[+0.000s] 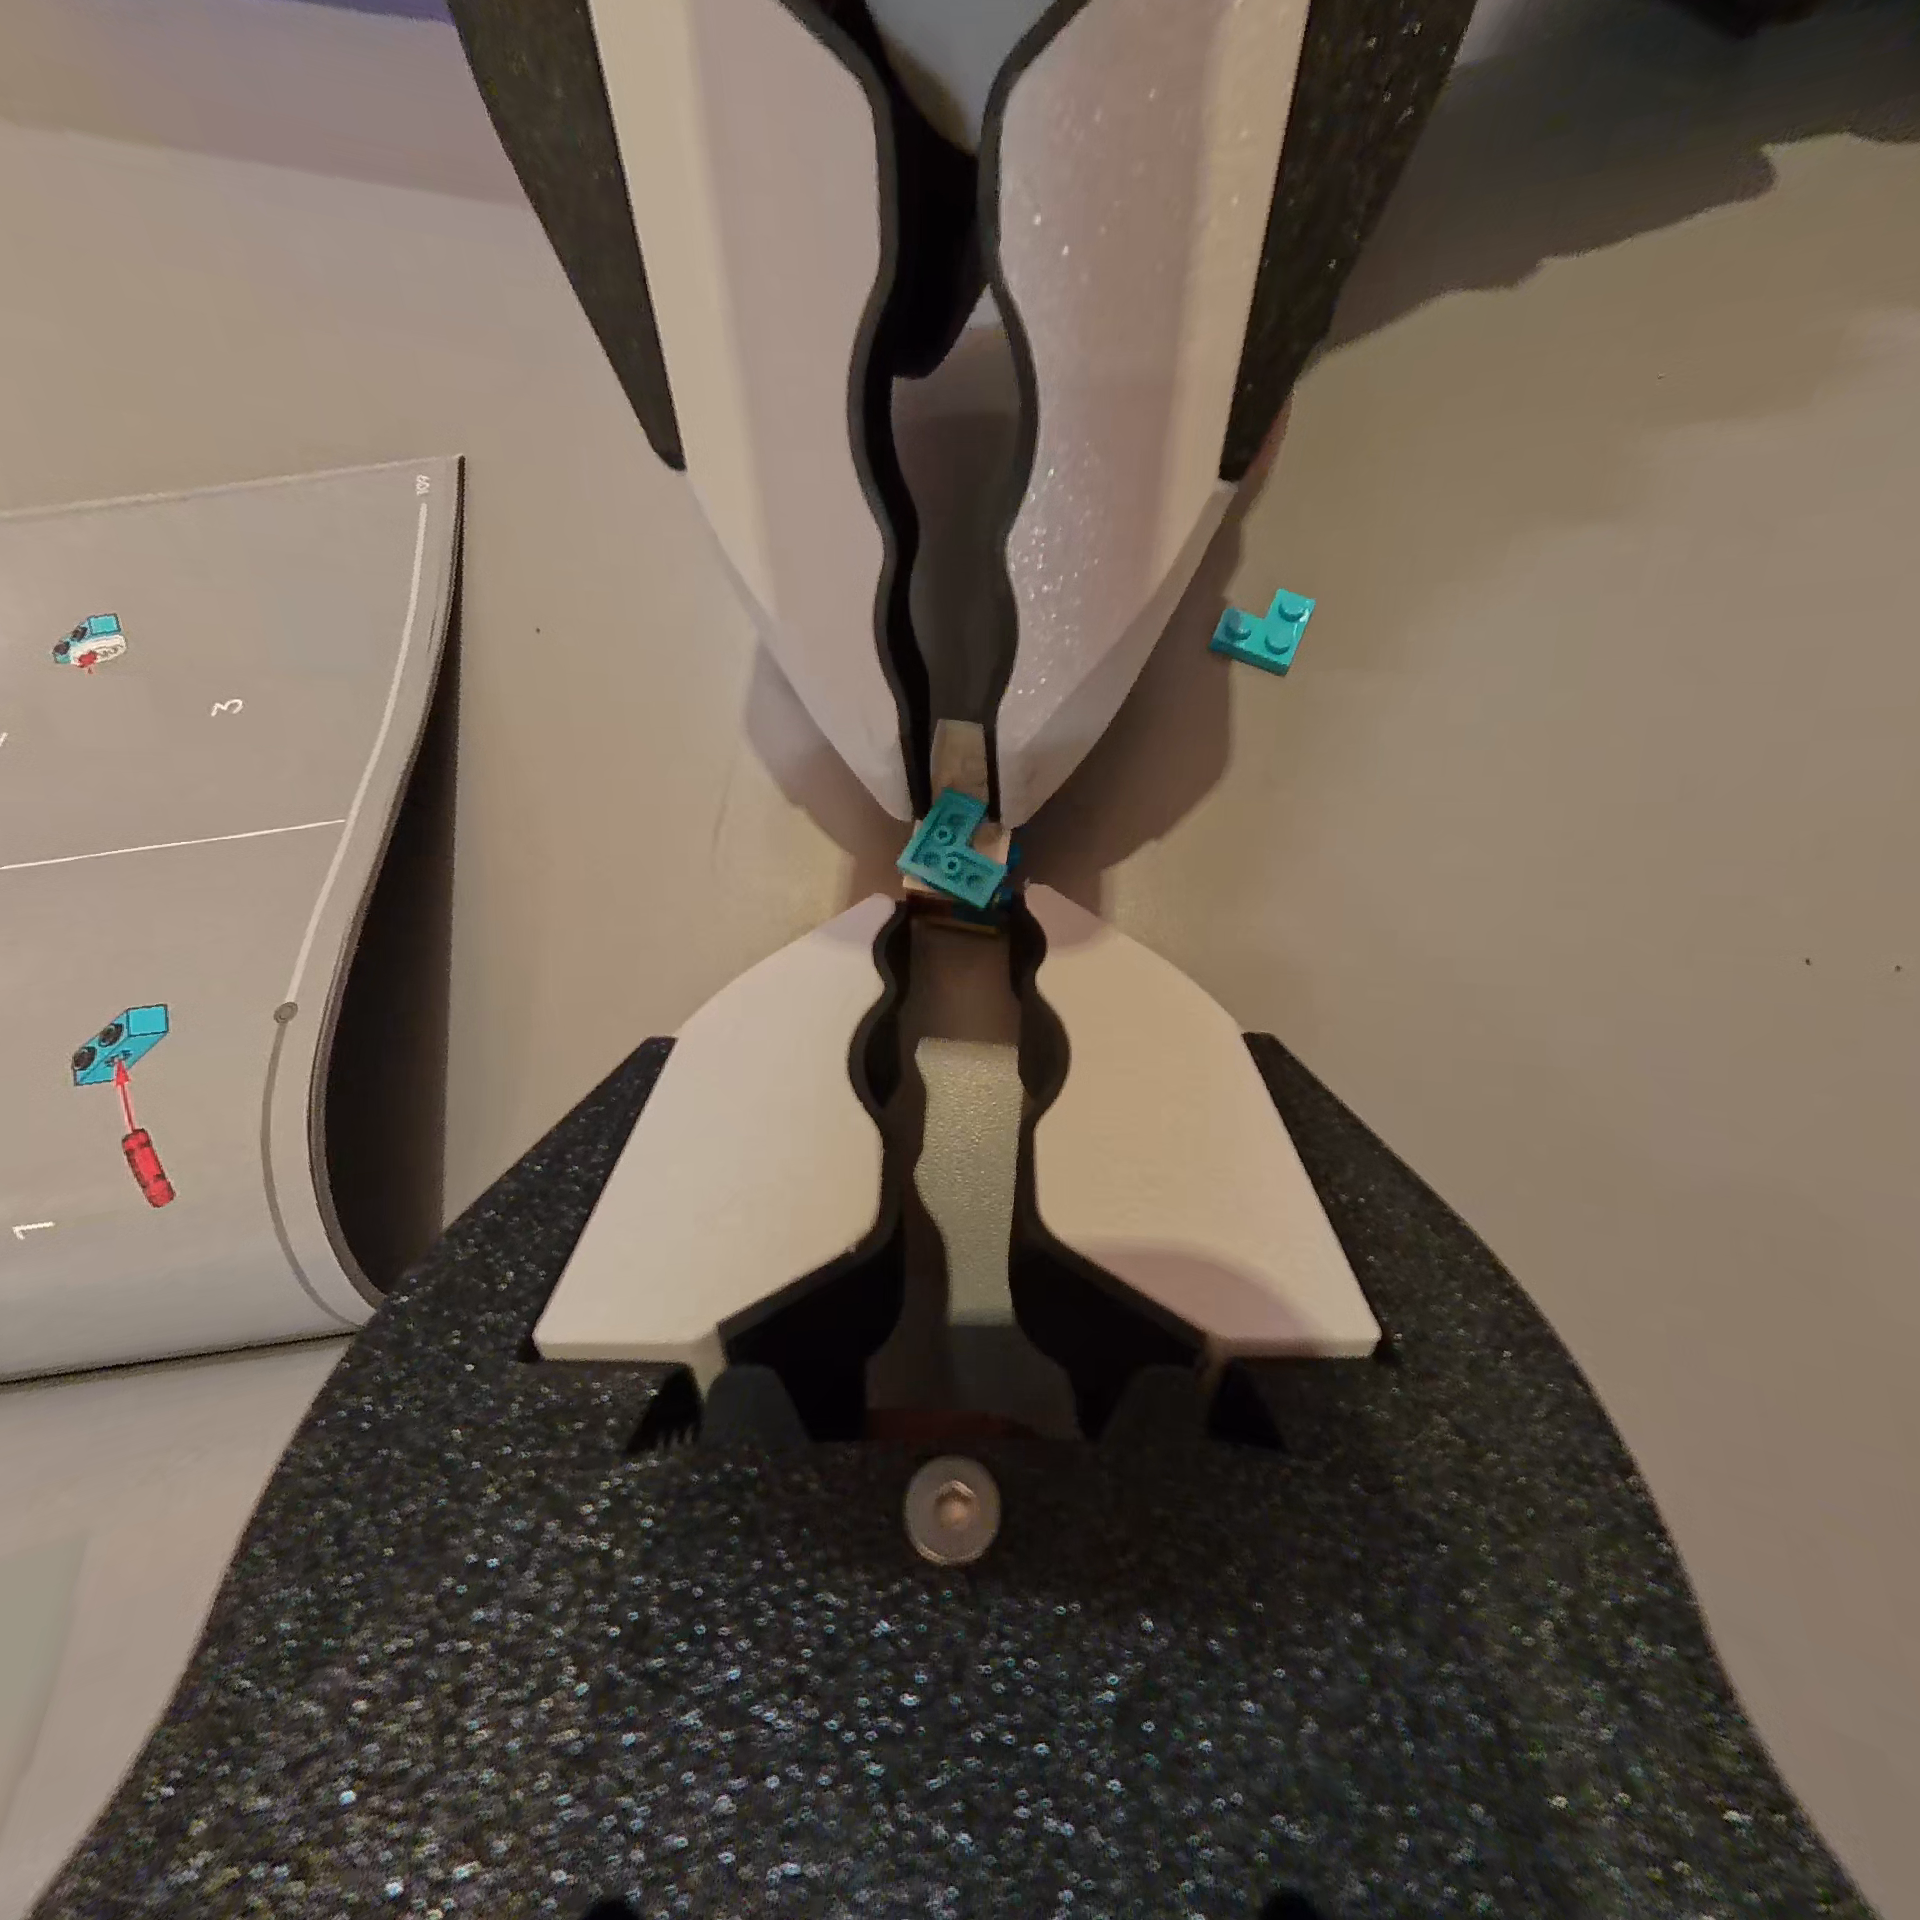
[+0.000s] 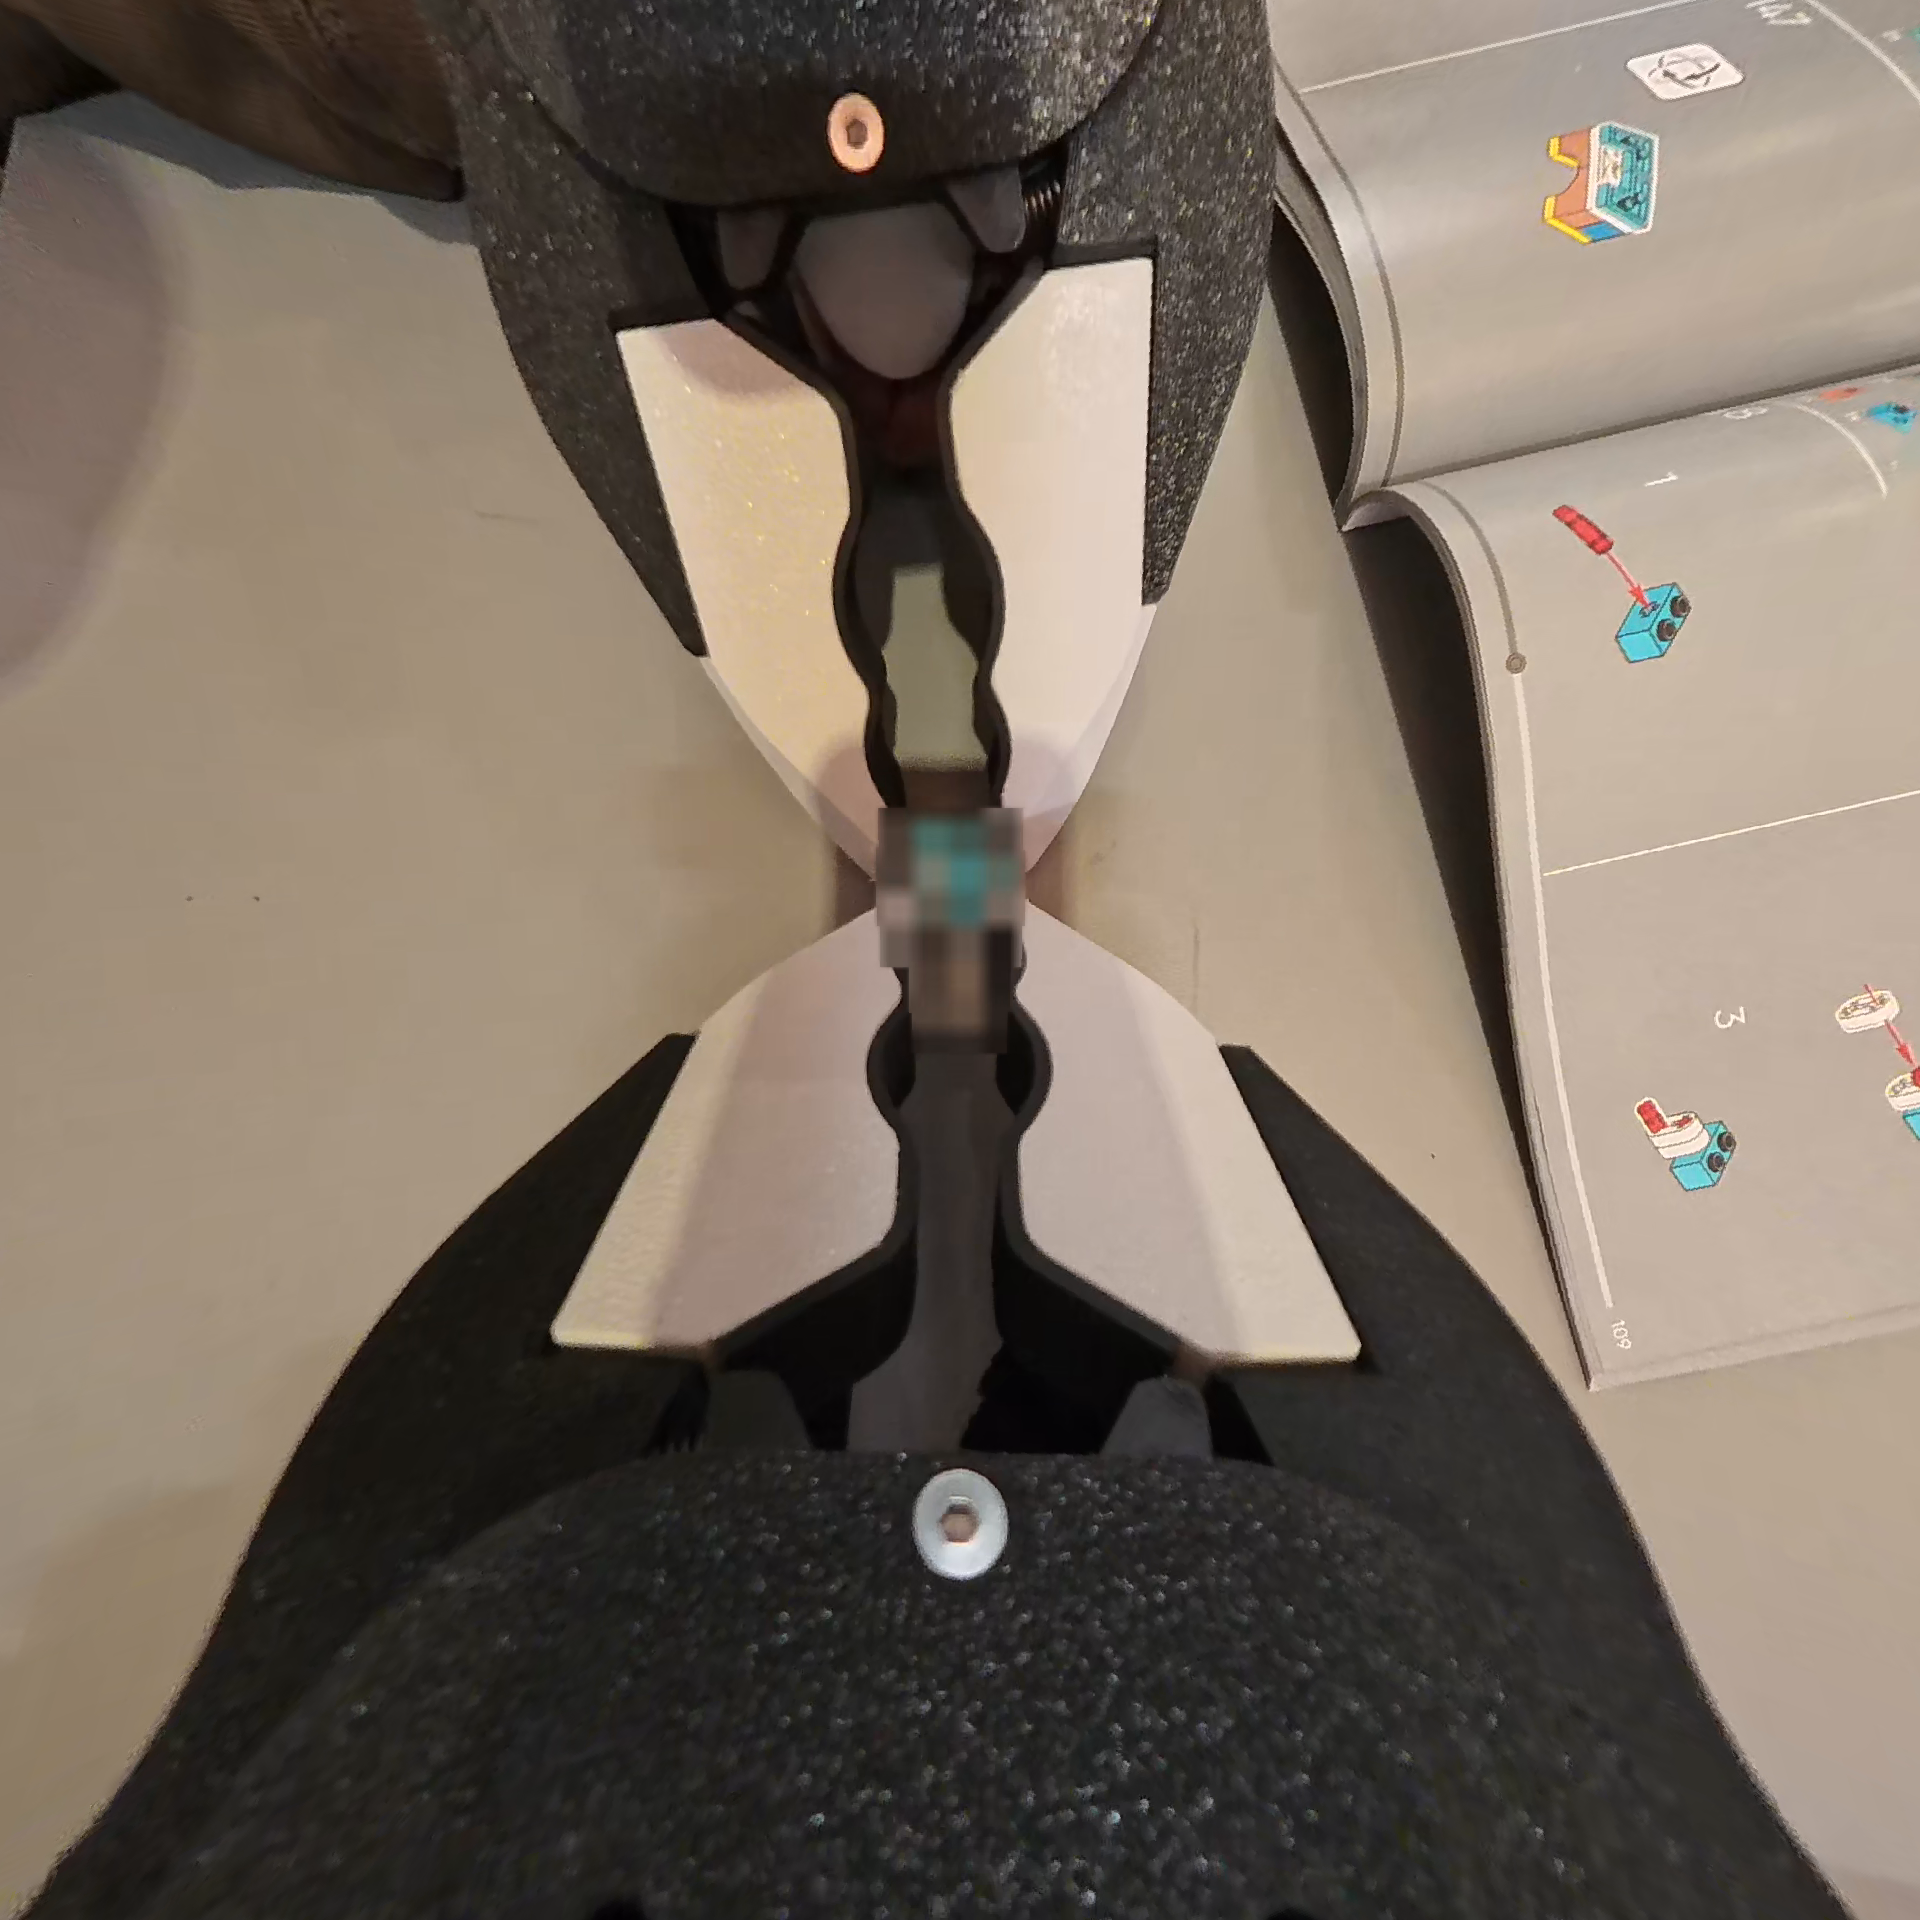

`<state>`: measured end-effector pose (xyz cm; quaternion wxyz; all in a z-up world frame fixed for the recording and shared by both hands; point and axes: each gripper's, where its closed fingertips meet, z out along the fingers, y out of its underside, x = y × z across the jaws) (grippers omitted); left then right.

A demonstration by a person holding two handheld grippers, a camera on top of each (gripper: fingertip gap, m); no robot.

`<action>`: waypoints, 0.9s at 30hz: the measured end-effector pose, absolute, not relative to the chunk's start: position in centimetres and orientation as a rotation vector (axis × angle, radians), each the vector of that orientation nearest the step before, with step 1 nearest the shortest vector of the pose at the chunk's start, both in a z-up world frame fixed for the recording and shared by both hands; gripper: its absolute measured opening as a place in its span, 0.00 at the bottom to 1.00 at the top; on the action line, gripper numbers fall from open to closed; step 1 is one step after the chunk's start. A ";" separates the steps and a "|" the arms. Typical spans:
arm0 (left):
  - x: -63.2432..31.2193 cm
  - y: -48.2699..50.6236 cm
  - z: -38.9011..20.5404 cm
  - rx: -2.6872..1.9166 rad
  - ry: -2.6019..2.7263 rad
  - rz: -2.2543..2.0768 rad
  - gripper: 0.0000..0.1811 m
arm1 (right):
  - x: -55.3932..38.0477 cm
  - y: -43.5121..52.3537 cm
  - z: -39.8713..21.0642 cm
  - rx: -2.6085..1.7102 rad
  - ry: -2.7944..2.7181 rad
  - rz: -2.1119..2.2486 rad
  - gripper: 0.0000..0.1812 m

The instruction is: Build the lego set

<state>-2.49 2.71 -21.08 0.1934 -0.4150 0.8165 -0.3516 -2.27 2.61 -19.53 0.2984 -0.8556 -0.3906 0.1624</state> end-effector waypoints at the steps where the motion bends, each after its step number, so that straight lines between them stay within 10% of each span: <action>1: -2.5 2.7 -21.1 -1.164 2.291 -0.987 0.10 | -2.2 2.6 -19.5 -2.270 -1.038 0.429 0.06; 15: -2.5 2.7 -21.1 -1.161 2.290 -0.989 0.10 | -1.3 1.5 -20.5 -2.178 -0.918 0.352 0.23; 27: -2.6 2.8 -21.0 -1.159 2.286 -0.994 0.10 | -2.0 2.2 -20.7 -2.148 -0.947 0.346 0.10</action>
